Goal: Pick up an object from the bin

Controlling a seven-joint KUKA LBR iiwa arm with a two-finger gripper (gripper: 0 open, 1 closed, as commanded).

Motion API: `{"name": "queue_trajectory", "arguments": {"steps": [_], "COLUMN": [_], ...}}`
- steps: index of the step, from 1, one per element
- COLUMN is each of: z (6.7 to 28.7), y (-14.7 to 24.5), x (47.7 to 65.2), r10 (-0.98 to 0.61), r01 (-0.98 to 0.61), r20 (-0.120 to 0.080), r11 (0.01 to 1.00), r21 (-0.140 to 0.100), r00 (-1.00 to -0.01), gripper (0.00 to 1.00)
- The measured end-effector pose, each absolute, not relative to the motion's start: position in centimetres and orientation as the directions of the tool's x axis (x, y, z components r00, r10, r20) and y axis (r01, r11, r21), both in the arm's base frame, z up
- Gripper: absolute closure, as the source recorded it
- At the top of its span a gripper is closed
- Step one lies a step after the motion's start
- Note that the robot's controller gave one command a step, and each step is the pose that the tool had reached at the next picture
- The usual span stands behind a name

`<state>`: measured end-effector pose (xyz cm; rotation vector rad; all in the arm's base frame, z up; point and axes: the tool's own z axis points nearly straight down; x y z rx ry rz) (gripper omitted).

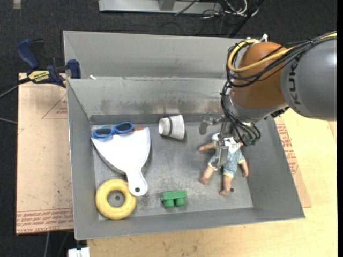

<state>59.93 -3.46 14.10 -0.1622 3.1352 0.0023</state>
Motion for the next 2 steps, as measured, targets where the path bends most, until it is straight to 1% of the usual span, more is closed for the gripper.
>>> {"name": "queue_trajectory", "arguments": {"steps": [1,2], "z": [12.2,8.4], "y": [-6.1,-6.8], "x": [60.2,61.4], "r10": [-0.163,-0.16], "r01": [-0.163,-0.16], "r20": [-0.008,-0.007], "r11": [0.987,0.987], "r21": [0.001,0.001], "r00": [-0.987,-0.987], "gripper": [0.0,0.0]}}
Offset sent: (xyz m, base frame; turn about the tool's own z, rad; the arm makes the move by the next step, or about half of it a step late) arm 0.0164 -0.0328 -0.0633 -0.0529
